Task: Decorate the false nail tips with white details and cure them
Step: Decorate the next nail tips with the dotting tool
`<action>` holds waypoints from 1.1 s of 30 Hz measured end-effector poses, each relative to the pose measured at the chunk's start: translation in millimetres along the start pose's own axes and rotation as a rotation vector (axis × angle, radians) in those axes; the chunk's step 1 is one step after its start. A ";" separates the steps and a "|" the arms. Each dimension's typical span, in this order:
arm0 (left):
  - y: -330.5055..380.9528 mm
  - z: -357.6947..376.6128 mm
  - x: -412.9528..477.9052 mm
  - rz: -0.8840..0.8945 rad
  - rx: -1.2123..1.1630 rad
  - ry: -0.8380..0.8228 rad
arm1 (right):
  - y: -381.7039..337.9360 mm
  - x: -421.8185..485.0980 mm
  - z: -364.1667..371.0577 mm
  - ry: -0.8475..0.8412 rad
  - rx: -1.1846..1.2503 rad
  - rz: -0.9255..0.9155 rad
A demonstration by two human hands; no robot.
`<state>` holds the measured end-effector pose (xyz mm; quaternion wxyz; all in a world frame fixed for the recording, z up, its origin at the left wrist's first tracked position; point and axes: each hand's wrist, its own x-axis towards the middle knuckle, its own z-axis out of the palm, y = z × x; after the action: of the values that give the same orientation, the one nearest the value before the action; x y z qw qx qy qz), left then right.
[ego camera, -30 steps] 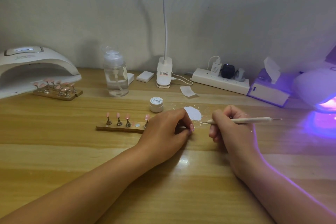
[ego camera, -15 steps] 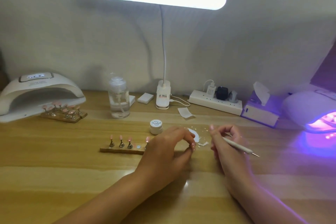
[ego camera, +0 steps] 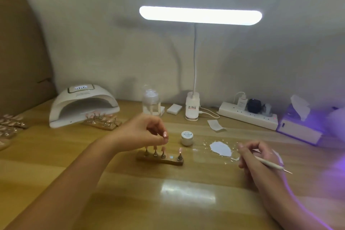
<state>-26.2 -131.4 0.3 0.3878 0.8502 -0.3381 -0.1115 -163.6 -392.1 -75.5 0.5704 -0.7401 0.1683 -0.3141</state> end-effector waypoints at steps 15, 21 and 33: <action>-16.0 26.5 11.7 -0.015 0.232 -0.053 | 1.1 -0.8 1.0 -0.040 -0.022 0.006; -19.8 28.3 13.7 -0.003 0.227 -0.069 | -2.5 -3.3 0.5 -0.049 -0.043 -0.006; -15.7 11.8 8.3 -0.020 0.501 -0.055 | -7.6 -2.7 -0.9 0.051 0.158 -0.062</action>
<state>-17.6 -136.3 -18.6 0.1547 0.9197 -0.3573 -0.0509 -167.0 -388.9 -68.8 0.6127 -0.6892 0.1345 -0.3626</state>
